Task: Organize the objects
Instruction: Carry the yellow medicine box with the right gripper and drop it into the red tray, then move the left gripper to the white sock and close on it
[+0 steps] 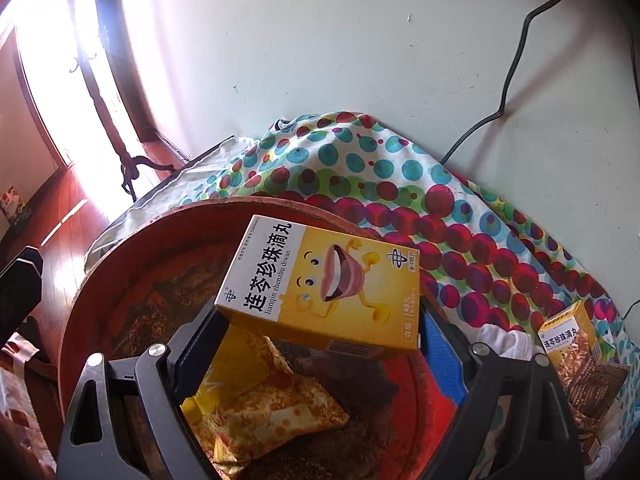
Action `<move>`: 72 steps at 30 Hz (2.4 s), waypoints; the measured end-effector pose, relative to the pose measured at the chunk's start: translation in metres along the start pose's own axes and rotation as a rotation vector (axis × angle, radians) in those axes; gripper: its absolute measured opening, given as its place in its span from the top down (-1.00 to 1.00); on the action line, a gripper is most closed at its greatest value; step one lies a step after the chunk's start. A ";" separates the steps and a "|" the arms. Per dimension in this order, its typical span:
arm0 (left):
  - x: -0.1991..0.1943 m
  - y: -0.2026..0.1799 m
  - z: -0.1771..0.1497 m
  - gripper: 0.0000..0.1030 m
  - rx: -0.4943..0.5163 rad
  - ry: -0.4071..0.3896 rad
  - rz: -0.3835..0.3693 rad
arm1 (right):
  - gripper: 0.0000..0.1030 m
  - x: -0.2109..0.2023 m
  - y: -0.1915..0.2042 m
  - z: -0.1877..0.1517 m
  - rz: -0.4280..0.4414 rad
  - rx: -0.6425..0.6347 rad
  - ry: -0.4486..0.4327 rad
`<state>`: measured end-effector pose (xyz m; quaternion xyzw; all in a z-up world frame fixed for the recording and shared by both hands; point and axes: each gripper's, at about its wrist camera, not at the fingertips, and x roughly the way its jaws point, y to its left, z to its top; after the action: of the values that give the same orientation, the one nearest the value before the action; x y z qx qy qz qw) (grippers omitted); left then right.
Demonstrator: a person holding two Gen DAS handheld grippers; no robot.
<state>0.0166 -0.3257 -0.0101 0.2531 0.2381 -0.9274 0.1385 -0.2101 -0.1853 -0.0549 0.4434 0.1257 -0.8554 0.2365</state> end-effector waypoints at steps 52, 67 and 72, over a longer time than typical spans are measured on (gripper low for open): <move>0.039 -0.270 -0.151 0.09 0.655 0.250 -0.373 | -0.90 -0.130 -0.307 -0.263 -0.446 0.405 -0.135; 0.073 -0.257 -0.168 0.09 0.655 0.282 -0.318 | 0.33 -0.124 -0.315 -0.265 -0.366 0.461 -0.152; 0.077 -0.263 -0.177 0.09 0.709 0.270 -0.285 | 0.33 -0.129 -0.305 -0.265 -0.404 0.436 -0.160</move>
<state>-0.0752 -0.0221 -0.0874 0.3690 -0.0476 -0.9205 -0.1196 -0.1188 0.2264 -0.1005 0.3810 0.0059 -0.9241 -0.0300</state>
